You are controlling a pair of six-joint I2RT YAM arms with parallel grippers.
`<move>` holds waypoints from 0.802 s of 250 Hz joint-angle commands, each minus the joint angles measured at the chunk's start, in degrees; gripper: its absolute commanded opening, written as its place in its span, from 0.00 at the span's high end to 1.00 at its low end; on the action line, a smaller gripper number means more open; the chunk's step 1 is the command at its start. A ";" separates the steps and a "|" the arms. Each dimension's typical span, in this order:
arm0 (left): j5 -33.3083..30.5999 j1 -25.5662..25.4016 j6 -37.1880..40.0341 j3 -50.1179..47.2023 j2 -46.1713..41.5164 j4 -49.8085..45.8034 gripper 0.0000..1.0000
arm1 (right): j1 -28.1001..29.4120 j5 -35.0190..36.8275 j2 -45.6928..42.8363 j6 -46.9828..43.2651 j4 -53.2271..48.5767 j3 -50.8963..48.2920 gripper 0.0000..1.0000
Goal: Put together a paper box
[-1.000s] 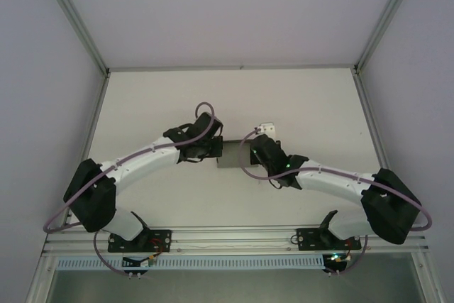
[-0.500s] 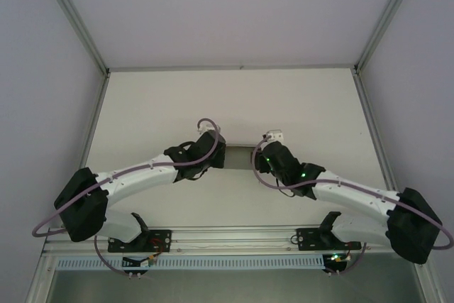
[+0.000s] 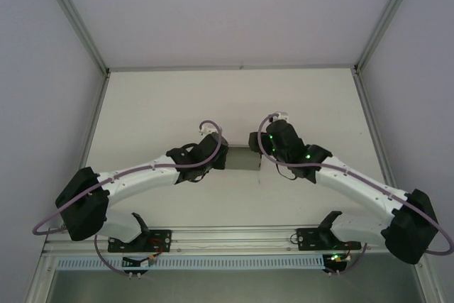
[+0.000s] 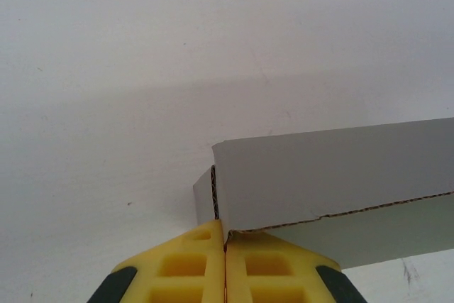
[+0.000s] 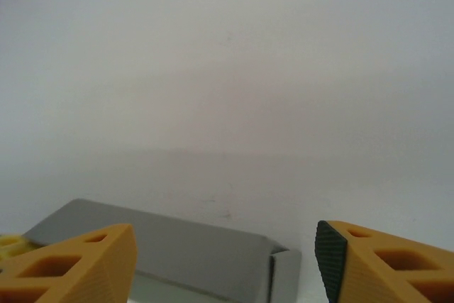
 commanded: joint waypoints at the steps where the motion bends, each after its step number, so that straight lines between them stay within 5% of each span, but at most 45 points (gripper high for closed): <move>1: 2.19 -0.87 1.12 -1.90 0.85 -8.09 0.92 | -1.21 -3.73 2.38 2.42 -3.25 0.34 0.34; 75: 3.92 -0.86 2.42 1.13 -0.90 -10.72 0.83 | -1.24 -3.84 6.89 2.85 -1.28 -4.77 0.38; 155: 7.48 -0.88 9.41 6.83 -6.92 -17.70 0.40 | -1.26 -4.79 8.32 3.53 1.00 -7.11 0.51; 179: 8.56 -0.80 10.09 8.13 -8.89 -20.01 0.21 | -1.27 -4.59 7.67 4.11 1.13 -8.16 0.52; 191: 8.67 -0.59 8.84 8.53 -9.54 -20.03 0.02 | -1.21 -4.62 7.42 4.48 1.08 -8.67 0.52; 201: 9.07 0.00 7.58 8.84 -9.57 -19.83 0.00 | -1.29 -4.71 7.20 4.68 1.27 -9.19 0.52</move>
